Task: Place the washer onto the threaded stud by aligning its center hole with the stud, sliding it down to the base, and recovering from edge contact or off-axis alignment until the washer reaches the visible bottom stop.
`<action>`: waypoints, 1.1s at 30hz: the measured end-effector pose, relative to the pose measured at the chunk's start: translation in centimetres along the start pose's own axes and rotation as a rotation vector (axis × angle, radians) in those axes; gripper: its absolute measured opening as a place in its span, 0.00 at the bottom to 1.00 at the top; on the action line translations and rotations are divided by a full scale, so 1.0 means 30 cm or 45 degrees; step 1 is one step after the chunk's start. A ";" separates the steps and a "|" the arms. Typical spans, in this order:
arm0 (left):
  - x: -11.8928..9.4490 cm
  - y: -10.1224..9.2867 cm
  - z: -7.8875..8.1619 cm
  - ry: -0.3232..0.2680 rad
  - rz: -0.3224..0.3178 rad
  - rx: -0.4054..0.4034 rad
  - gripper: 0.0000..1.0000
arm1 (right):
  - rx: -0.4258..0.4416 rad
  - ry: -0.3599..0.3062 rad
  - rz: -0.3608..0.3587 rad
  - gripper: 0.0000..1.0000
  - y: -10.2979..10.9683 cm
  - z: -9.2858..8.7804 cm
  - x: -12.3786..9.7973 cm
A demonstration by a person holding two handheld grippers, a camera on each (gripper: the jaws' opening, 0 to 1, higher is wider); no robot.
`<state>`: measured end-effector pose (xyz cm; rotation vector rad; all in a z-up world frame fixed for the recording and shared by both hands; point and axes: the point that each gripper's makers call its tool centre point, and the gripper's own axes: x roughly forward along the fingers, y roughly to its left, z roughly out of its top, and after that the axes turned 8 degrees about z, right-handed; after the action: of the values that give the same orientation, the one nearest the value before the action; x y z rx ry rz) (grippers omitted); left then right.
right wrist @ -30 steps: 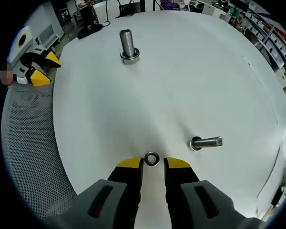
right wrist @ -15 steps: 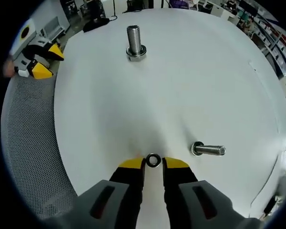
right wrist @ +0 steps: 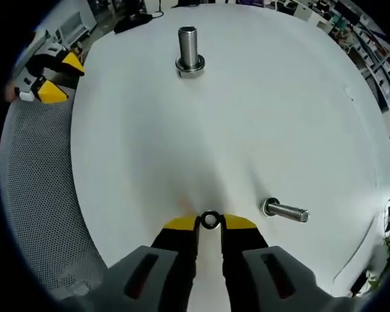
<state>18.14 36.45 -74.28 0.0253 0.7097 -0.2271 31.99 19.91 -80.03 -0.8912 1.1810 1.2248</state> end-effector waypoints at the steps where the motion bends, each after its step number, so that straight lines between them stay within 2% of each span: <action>1: 0.000 0.000 0.000 0.000 0.000 0.001 0.21 | 0.013 -0.006 -0.002 0.15 0.001 -0.001 -0.002; 12: 0.000 0.000 0.001 -0.003 -0.001 -0.003 0.21 | 0.056 -0.089 -0.016 0.14 -0.004 -0.007 -0.004; 20: -0.001 0.000 0.001 -0.004 -0.002 -0.004 0.21 | 0.077 -0.095 -0.014 0.13 -0.007 -0.003 -0.006; 33: -0.002 0.001 0.003 -0.006 0.001 -0.005 0.21 | 0.163 -0.147 -0.051 0.13 -0.058 -0.033 -0.075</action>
<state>18.16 36.49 -74.18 0.0215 0.7054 -0.2246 33.63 18.20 -78.21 -0.7361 1.1300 1.1399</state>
